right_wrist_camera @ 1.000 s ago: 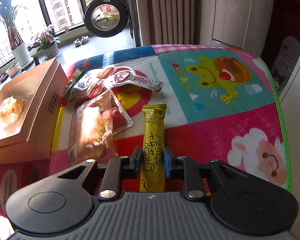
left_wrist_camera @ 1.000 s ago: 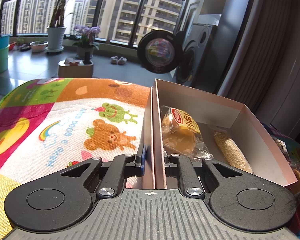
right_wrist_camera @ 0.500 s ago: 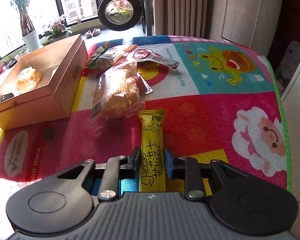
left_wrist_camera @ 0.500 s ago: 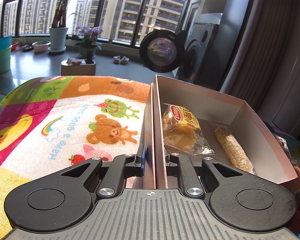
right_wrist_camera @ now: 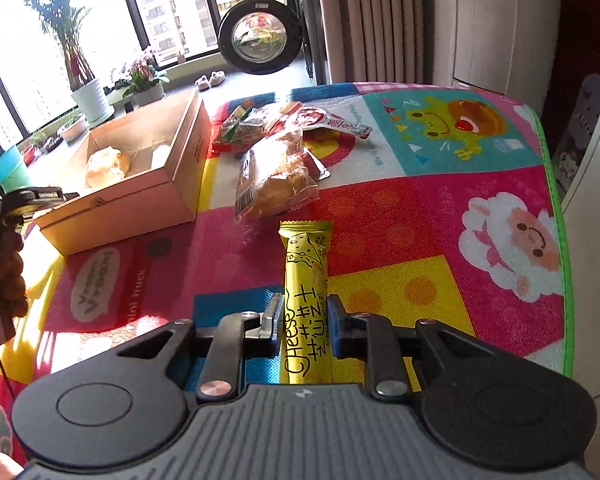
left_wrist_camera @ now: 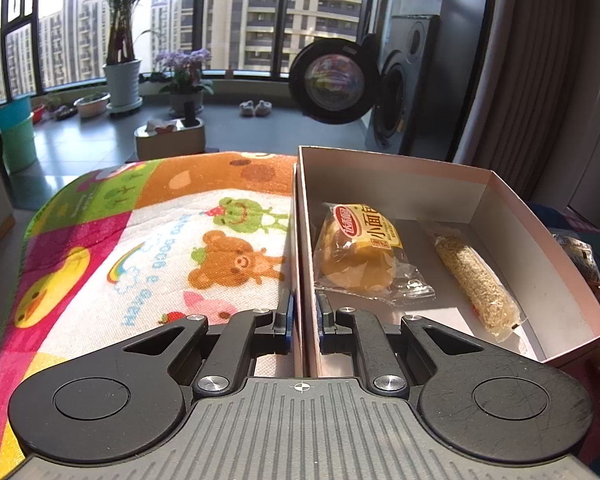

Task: Organize objects
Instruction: 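Carry the cheese stick into the box between cake and bar, release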

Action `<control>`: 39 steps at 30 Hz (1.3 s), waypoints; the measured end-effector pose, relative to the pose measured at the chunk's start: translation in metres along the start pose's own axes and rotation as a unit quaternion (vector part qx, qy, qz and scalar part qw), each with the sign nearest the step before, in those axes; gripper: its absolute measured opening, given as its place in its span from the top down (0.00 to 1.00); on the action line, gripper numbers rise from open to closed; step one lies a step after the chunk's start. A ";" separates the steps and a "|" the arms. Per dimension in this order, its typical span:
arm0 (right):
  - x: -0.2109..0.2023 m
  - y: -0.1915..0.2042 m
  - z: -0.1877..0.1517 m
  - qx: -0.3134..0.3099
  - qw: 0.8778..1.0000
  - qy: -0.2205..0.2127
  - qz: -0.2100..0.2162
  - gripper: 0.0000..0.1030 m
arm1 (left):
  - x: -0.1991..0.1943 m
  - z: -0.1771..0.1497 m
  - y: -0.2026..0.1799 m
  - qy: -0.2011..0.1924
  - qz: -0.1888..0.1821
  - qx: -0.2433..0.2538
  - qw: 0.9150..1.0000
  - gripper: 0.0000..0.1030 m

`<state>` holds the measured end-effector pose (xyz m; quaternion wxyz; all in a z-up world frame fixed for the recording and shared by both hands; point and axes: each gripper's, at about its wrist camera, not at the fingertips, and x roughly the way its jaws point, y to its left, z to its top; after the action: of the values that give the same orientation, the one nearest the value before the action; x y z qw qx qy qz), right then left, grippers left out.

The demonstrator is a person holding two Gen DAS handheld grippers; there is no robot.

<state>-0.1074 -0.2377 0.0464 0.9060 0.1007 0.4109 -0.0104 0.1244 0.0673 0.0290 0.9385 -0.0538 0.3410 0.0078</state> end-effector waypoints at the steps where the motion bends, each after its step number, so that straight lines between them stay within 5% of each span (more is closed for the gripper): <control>1: -0.010 0.002 -0.001 0.013 1.000 -0.009 0.005 0.79 | 0.000 0.000 0.000 0.001 -0.002 0.003 1.000 0.88; 9: -0.055 0.053 0.024 -0.009 0.995 -0.075 0.064 0.79 | -0.002 -0.002 0.000 0.001 -0.017 0.019 1.000 0.88; 15: -0.059 0.088 0.082 -0.091 0.978 -0.107 0.152 0.79 | -0.006 -0.001 -0.002 0.000 -0.007 -0.002 1.000 0.88; 20: -0.035 0.106 0.120 -0.097 0.969 -0.120 0.194 0.79 | -0.003 0.000 -0.004 0.006 0.001 0.005 1.000 0.89; 31: 0.069 0.148 0.144 -0.070 0.980 -0.041 0.180 0.79 | -0.002 -0.002 0.006 0.007 -0.026 -0.001 1.000 0.87; 39: 0.108 0.166 0.146 -0.064 0.985 -0.042 0.155 0.76 | -0.001 -0.004 0.007 0.006 -0.031 0.006 0.999 0.86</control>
<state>0.0894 -0.0959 0.0885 0.9177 0.1047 0.3517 0.1520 0.1204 0.0739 0.0263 0.9366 -0.0592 0.3444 -0.0239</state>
